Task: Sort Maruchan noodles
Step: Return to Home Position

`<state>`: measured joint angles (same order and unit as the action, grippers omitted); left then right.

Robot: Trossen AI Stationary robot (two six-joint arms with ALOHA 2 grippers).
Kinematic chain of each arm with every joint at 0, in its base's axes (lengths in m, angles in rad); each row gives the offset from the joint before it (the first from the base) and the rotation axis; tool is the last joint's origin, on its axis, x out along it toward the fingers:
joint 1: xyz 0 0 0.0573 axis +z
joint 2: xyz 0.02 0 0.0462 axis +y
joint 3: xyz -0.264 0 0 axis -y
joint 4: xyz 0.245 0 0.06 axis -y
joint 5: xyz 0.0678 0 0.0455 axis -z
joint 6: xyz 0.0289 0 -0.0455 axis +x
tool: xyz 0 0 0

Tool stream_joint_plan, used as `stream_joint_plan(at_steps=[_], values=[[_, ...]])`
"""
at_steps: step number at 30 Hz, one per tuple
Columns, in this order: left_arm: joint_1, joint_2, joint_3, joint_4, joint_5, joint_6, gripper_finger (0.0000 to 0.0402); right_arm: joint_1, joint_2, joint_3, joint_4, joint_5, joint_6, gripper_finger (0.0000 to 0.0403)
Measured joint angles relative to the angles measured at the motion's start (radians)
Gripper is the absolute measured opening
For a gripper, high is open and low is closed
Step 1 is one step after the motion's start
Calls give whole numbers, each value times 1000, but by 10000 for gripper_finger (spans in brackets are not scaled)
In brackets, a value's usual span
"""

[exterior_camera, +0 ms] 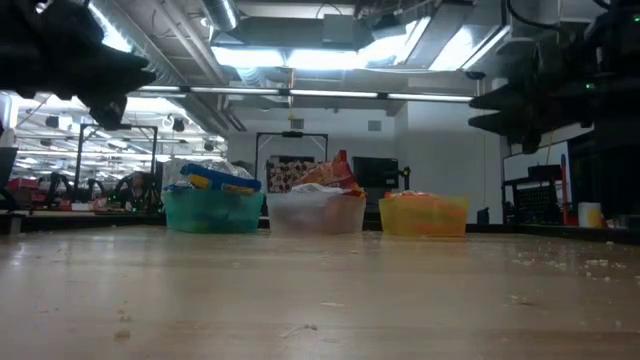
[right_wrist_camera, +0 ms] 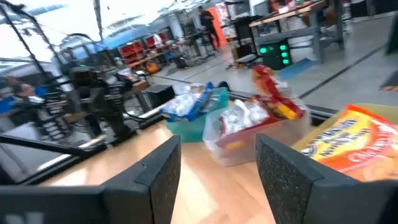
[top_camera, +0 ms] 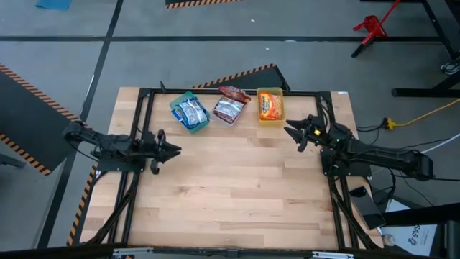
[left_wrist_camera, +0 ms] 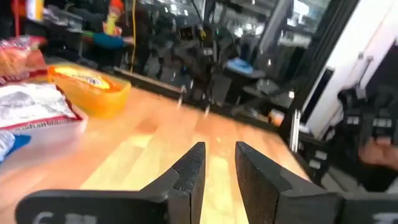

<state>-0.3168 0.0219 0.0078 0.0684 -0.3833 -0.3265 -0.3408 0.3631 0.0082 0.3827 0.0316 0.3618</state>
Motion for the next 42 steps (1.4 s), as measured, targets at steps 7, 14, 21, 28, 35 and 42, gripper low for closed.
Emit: stream_joint_plan(at_steps=[7, 14, 21, 28, 35, 42], values=[[-1, -11, 0, 9, 55, 67, 82, 0, -1, 0, 27, 3, -27, 193], [0, -11, 0, 12, 4, 72, 82, 0, -1, 0, 31, 48, -51, 193], [0, -11, 0, 12, 3, 73, 82, 0, 0, 0, -15, -22, -19, 193], [0, -11, 0, 12, 3, 74, 82, 0, 0, 0, -126, -32, -19, 193], [0, -11, 0, 12, 2, 75, 82, 0, 0, 0, -230, -32, -19, 193], [0, -11, 0, 12, 3, 74, 82, 0, 1, 0, -288, -32, -19, 193]])
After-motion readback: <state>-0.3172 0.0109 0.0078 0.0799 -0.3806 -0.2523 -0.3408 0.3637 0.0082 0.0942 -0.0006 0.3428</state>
